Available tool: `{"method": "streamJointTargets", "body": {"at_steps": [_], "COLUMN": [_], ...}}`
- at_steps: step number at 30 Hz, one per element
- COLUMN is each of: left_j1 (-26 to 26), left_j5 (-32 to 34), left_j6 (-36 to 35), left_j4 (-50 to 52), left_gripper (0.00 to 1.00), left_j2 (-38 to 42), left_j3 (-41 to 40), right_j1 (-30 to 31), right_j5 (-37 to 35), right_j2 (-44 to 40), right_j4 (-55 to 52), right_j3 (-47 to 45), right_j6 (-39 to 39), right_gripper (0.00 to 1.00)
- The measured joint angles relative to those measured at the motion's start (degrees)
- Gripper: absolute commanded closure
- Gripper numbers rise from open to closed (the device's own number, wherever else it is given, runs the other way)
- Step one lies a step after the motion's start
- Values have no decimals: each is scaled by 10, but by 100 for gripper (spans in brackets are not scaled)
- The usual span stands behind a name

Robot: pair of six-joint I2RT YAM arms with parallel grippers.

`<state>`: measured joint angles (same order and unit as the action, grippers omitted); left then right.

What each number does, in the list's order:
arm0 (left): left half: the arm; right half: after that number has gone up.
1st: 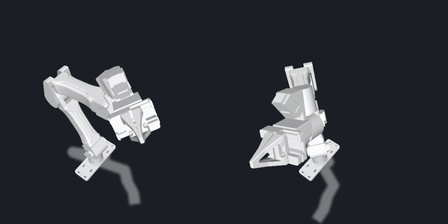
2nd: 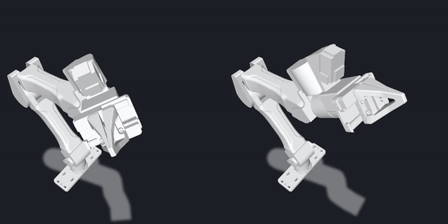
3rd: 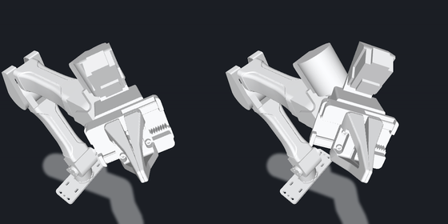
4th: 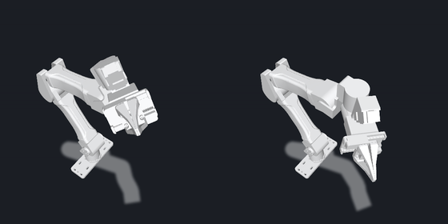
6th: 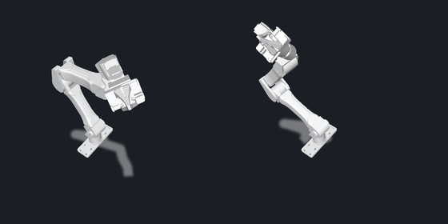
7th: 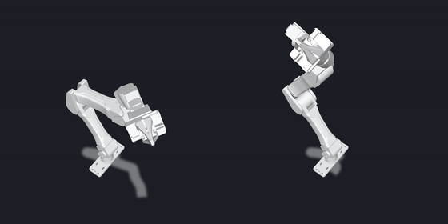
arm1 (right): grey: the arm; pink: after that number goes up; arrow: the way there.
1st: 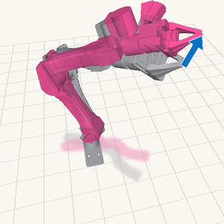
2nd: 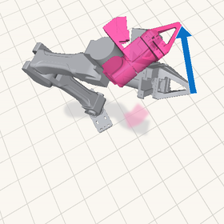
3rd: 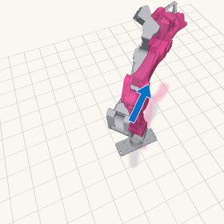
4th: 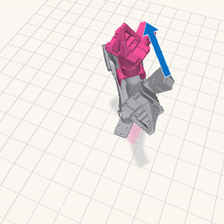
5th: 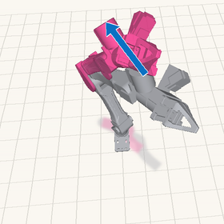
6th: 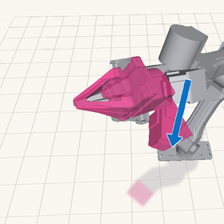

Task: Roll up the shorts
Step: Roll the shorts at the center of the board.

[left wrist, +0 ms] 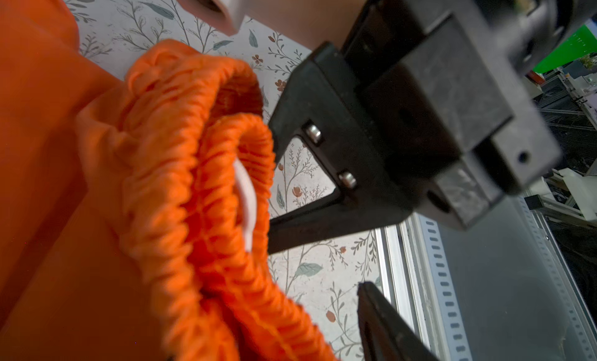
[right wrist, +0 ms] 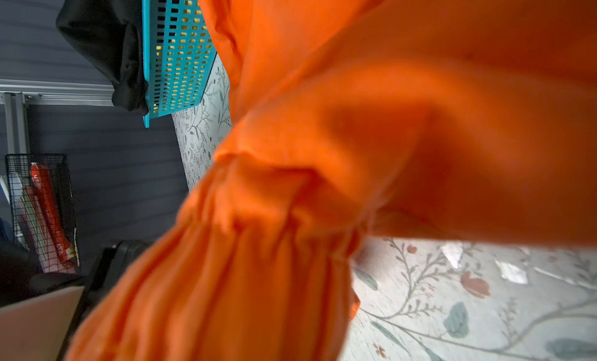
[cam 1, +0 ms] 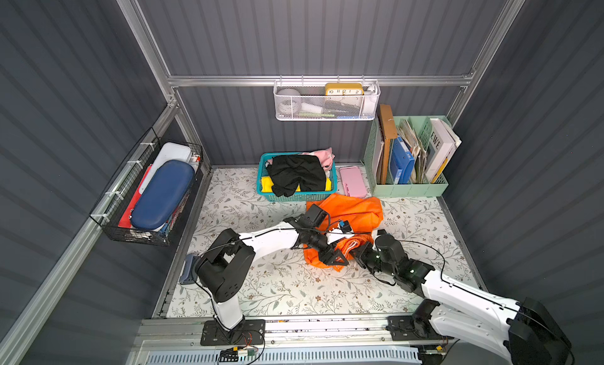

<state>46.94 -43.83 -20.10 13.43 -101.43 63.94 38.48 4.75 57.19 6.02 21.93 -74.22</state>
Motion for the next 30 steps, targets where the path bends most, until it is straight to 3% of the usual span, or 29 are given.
{"method": "streamJointTargets", "body": {"at_steps": [11,12,13,30], "left_j1": [18,20,21,46], "left_j5": [59,66,72,243], "left_j6": [44,50,52,116], "left_j4": [-90,-102,-113,-243], "left_gripper": [39,14,12,16], "left_j2": [3,4,5,17], "left_j3": [-54,-60,-65,-126], "right_j1": [-5,-6,-6,-10], "right_j5": [0,1,2,30], "right_j2": [7,6,6,5], "right_j4": [78,88,94,202], "right_j3": [-43,-47,-48,-70], "right_j6": [-56,-62,-66,-128], "right_gripper": [100,100,100,100]}}
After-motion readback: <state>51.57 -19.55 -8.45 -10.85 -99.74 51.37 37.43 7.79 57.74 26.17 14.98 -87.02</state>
